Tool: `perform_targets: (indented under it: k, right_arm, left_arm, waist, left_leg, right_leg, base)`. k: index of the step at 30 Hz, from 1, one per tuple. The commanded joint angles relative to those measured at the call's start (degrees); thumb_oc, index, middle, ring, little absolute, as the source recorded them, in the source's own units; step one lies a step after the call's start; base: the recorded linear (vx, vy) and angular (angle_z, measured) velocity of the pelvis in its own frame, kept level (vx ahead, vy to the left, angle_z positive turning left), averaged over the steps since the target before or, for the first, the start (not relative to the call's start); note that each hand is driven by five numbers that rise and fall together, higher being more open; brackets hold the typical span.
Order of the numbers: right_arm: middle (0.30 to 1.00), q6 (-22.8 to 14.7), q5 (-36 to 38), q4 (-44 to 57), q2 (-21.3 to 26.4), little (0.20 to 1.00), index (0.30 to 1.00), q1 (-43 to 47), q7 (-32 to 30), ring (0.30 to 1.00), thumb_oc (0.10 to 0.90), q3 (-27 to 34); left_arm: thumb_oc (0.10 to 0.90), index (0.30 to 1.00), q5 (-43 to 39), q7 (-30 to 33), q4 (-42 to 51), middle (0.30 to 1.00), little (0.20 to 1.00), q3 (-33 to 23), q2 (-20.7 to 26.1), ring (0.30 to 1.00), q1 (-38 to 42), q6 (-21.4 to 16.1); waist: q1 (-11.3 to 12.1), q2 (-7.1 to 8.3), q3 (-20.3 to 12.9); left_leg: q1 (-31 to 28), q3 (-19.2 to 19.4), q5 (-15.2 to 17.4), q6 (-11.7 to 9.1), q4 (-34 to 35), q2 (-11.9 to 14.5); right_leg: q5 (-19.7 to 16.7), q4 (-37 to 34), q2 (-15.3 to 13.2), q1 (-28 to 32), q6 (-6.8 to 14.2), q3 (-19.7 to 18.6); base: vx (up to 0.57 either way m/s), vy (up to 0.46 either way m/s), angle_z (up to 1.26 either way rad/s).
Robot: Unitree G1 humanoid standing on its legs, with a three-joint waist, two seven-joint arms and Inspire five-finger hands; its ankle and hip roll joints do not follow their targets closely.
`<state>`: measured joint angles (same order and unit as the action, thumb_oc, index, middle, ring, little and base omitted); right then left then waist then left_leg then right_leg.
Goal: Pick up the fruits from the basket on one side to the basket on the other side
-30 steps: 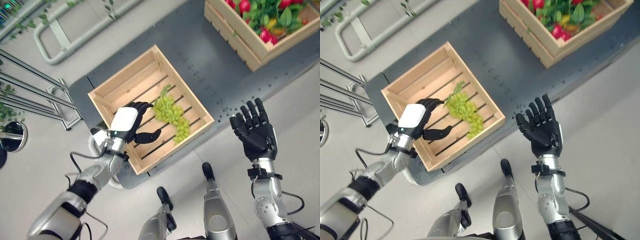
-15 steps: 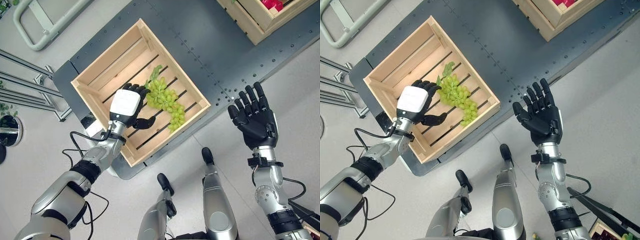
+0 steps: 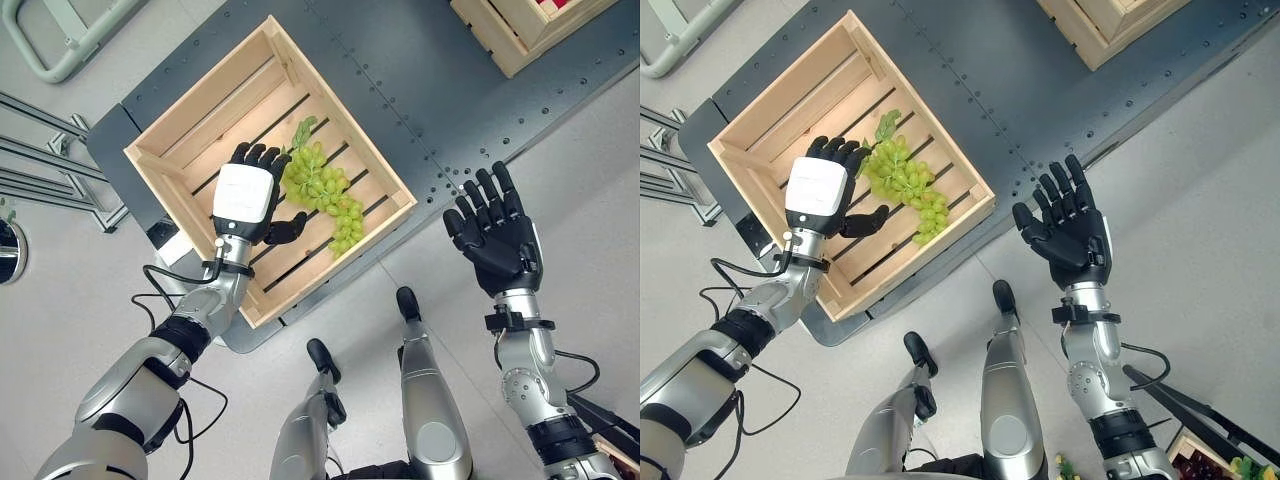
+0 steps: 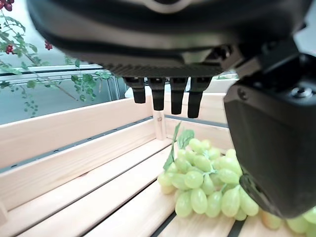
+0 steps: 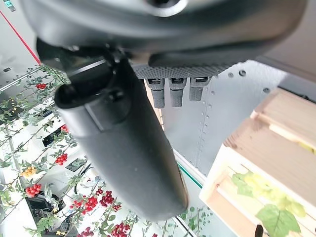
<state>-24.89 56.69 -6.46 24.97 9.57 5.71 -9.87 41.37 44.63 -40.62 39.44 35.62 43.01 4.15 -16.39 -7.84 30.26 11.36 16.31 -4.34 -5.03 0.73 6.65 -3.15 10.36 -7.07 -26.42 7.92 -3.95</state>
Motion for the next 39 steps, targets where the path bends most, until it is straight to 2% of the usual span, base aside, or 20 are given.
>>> perform_targets:
  k: [1,2,9,14,18,24,29,30,31,34,39]
  right_arm:
    - [0.900,-4.74,-1.16,8.16,-2.29,0.900,0.900,2.31,0.64,0.900,0.800,1.42]
    - [0.900,-4.56,-0.87,8.18,-2.38,0.900,0.900,2.55,0.72,0.900,0.800,1.28]
    - [0.900,-4.16,-0.76,8.12,-2.89,0.900,0.900,3.16,0.10,0.900,0.800,-0.29]
    - [0.900,-3.99,-0.44,7.91,-3.00,0.900,0.900,3.23,0.51,0.900,0.800,-0.56]
    - [0.900,-3.89,-0.38,8.03,-3.33,0.900,0.900,3.03,0.93,0.900,0.800,-0.65]
    - [0.900,-3.58,-0.87,8.10,-3.72,0.900,0.900,3.79,0.18,0.900,0.800,-1.22]
    - [0.900,-3.60,-1.58,7.39,-3.61,0.900,0.900,4.90,-0.78,0.900,0.800,-1.34]
    - [0.900,-3.57,-1.64,7.26,-3.67,0.900,0.900,5.12,-0.95,0.900,0.800,-1.36]
    - [0.900,-3.18,-2.00,7.17,-3.66,0.900,0.900,5.67,-1.60,0.900,0.800,-1.37]
    - [0.900,-3.13,-2.43,6.88,-3.78,0.900,0.900,6.69,-2.55,0.900,0.800,-1.56]
    - [0.900,-2.80,-2.81,6.33,-4.44,0.900,0.900,7.64,-2.78,0.900,0.800,-1.33]
  left_arm:
    - [0.800,0.900,4.26,1.60,-1.10,0.900,0.900,-3.57,5.14,0.900,7.99,3.27]
    - [0.800,0.900,5.04,0.27,-1.83,0.900,0.900,-2.54,5.09,0.900,8.96,4.46]
    - [0.800,0.900,6.21,-4.30,-5.14,0.900,0.900,1.56,4.22,0.900,13.35,6.53]
    - [0.800,0.900,5.78,-5.07,-7.84,0.900,0.900,3.06,3.84,0.900,16.18,9.11]
    - [0.800,0.900,6.64,-5.62,-8.84,0.900,0.900,3.42,3.30,0.900,17.88,9.02]
    - [0.800,0.900,8.57,-10.06,-10.02,0.900,0.900,5.54,1.92,0.900,20.38,8.98]
    - [0.800,0.900,11.32,-20.28,-10.50,0.900,0.900,8.34,0.61,0.900,21.37,6.05]
    - [0.800,0.900,11.88,-21.56,-10.46,0.900,0.900,8.59,0.39,0.900,21.46,6.38]
    - [0.800,0.900,11.25,-26.61,-10.72,0.900,0.900,9.80,-0.03,0.900,21.99,7.36]
    - [0.800,0.900,12.44,-34.07,-10.94,0.900,0.900,10.83,-1.29,0.900,22.15,9.96]
    - [0.800,0.900,15.74,-41.46,-10.79,0.900,0.900,11.68,-2.67,0.900,23.31,10.05]
  waist:
    - [-0.91,5.68,-0.88]
    - [-1.02,5.84,-0.80]
    - [-2.08,6.83,-0.46]
    - [-2.91,7.33,-0.46]
    - [-3.29,7.66,-0.46]
    - [-3.79,7.89,-0.46]
    - [-4.11,7.81,-0.46]
    - [-4.13,7.83,-0.46]
    - [-4.28,7.75,-0.46]
    - [-4.35,7.69,-0.46]
    - [-4.38,7.74,-0.46]
  left_leg:
    - [5.61,-1.30,3.73,-0.30,-11.27,1.30]
    - [5.85,-1.31,3.74,-0.26,-11.51,1.35]
    - [7.49,-0.48,4.16,-0.46,-13.58,2.09]
    - [9.27,0.13,4.27,-0.61,-15.45,2.69]
    - [10.56,0.30,3.84,-0.82,-16.24,3.08]
    - [13.21,0.37,3.59,-0.95,-18.01,3.36]
    - [14.68,0.56,3.46,-0.99,-18.83,3.52]
    - [14.89,0.52,3.46,-0.98,-18.96,3.52]
    - [15.23,0.44,3.27,-1.02,-19.18,3.49]
    - [15.84,0.51,3.33,-0.81,-18.95,3.28]
    - [16.58,0.54,3.44,-0.66,-18.77,3.09]
  right_leg:
    - [2.56,0.58,2.39,3.73,-3.79,3.57]
    - [2.51,0.73,2.48,3.55,-3.79,3.52]
    - [2.06,0.75,2.69,2.60,-3.75,3.33]
    - [2.16,1.59,2.90,0.86,-3.83,2.91]
    - [1.96,1.77,3.17,-0.30,-3.91,2.71]
    - [1.92,2.80,3.35,-2.74,-4.03,2.54]
    - [1.91,3.46,3.33,-4.26,-4.07,2.51]
    - [1.88,3.50,3.31,-4.42,-4.06,2.49]
    - [1.87,3.56,3.43,-4.72,-4.05,2.28]
    - [1.74,3.65,3.31,-5.53,-3.95,2.17]
    - [1.66,3.73,3.36,-6.45,-3.93,2.20]
  base:
    - [0.00,0.000,0.00]
    - [0.02,-0.030,0.02]
    - [0.01,-0.010,-0.01]
    - [0.03,-0.009,-0.07]
    - [0.02,-0.014,-0.04]
    - [0.01,-0.004,-0.02]
    - [0.03,0.000,-0.04]
    - [0.00,0.000,0.00]
    - [0.00,0.000,0.00]
    - [0.00,0.000,0.00]
    - [0.00,0.000,0.00]
